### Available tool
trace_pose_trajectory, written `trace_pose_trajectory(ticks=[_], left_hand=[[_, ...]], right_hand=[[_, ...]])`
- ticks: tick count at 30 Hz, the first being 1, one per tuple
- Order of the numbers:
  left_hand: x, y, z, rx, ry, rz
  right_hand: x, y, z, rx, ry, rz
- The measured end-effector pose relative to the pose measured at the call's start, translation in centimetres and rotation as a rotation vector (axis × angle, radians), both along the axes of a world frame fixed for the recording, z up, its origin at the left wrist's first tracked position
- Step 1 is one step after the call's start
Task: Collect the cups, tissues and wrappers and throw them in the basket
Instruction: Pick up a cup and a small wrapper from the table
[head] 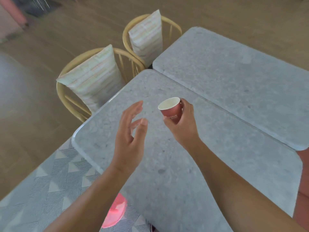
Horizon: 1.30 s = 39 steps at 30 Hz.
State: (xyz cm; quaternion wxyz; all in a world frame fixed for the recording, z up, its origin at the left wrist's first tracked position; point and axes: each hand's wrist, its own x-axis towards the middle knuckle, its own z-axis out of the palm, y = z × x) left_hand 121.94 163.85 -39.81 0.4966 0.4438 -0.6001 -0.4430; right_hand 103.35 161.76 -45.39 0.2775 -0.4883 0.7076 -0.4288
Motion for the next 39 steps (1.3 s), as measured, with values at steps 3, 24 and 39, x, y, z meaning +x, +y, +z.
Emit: trace_pose_trajectory(ticks=[3, 24, 39], left_hand=[[4.6, 2.5, 0.8, -0.005, 0.029, 0.039], [36.7, 18.3, 5.8, -0.005, 0.105, 0.230], [37.8, 18.6, -3.0, 0.136, 0.075, 0.415]], right_hand=[[4.8, 3.1, 1.8, -0.016, -0.042, 0.010], [39.7, 19.6, 7.3, -0.071, -0.247, 0.177], [39.7, 18.1, -1.7, 0.111, -0.308, 0.293]])
